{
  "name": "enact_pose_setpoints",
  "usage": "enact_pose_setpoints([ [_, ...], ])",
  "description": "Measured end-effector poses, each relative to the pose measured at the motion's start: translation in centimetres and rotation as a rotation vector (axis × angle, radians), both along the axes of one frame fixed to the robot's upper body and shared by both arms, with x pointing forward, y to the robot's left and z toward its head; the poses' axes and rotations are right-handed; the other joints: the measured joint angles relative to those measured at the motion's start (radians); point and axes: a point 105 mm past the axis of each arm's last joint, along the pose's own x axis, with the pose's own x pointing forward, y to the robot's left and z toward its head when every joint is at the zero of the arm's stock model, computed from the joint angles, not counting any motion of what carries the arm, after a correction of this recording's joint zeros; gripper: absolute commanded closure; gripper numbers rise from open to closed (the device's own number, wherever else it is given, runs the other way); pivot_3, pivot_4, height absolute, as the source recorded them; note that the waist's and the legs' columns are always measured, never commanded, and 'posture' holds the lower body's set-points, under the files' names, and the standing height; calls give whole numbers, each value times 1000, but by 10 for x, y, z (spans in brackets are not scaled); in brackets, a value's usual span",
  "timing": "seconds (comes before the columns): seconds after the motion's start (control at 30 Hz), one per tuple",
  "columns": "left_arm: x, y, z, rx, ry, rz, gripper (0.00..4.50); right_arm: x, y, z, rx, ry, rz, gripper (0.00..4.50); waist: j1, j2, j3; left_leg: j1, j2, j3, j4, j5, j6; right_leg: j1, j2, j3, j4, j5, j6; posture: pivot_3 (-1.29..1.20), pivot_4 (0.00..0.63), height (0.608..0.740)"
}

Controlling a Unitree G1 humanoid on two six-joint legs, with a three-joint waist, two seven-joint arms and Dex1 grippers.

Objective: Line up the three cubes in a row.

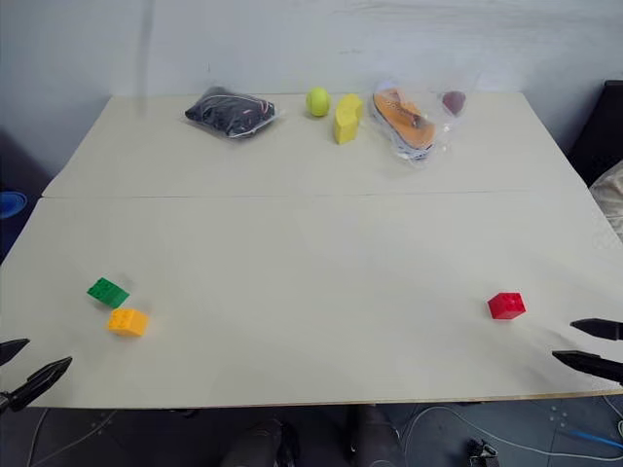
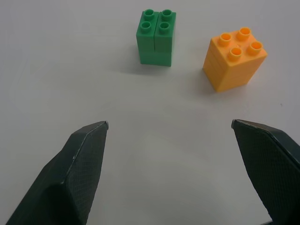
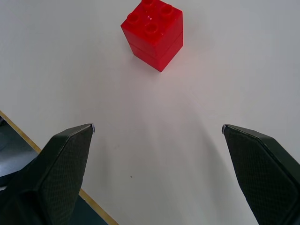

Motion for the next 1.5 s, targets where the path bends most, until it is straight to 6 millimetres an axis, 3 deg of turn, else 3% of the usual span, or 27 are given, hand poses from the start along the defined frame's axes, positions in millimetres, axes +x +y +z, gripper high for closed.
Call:
enact_pose_setpoints([
  [0.63,3,-3,1,3,5,1,51,-6,-6,4,-24,-36,-6,0,1,0,0,0,0,0,0,0,0,0,0,0,0,0,0,0,150,740],
  [0.8,20,-10,18,-5,4,-75,51,7,-5,17,-65,-95,29,0,0,1,0,1,0,0,0,1,-1,0,0,0,1,0,0,0,150,740],
  [0.83,29,-17,28,-17,-4,-129,51,14,-3,24,-92,-109,55,0,-1,2,1,1,-1,0,1,1,-1,0,0,0,3,0,0,0,150,740],
  [0.93,55,-64,75,24,-71,-407,51,35,9,56,-203,-175,169,0,1,4,1,1,-2,0,0,6,-8,0,-2,0,4,0,0,0,150,740],
  [1.0,58,-89,83,29,-55,-548,51,44,17,63,-236,-197,223,0,-1,7,1,1,-1,0,-1,7,-5,0,-1,0,3,-1,-1,0,150,740],
  [1.13,59,-128,75,-11,41,-779,51,72,37,56,-282,-197,333,0,-14,9,6,0,1,5,1,9,-6,-2,5,2,3,-1,0,0,150,740],
  [1.27,57,-173,89,23,40,-1049,51,105,72,49,-343,-183,486,0,-23,10,10,1,0,5,1,11,-7,-2,5,4,6,0,0,0,150,740],
  [1.5,66,-209,103,22,-19,-1192,51,109,79,23,-462,-104,614,0,3,13,12,-5,-1,5,3,14,-8,-8,6,5,7,0,1,0,150,740],
])
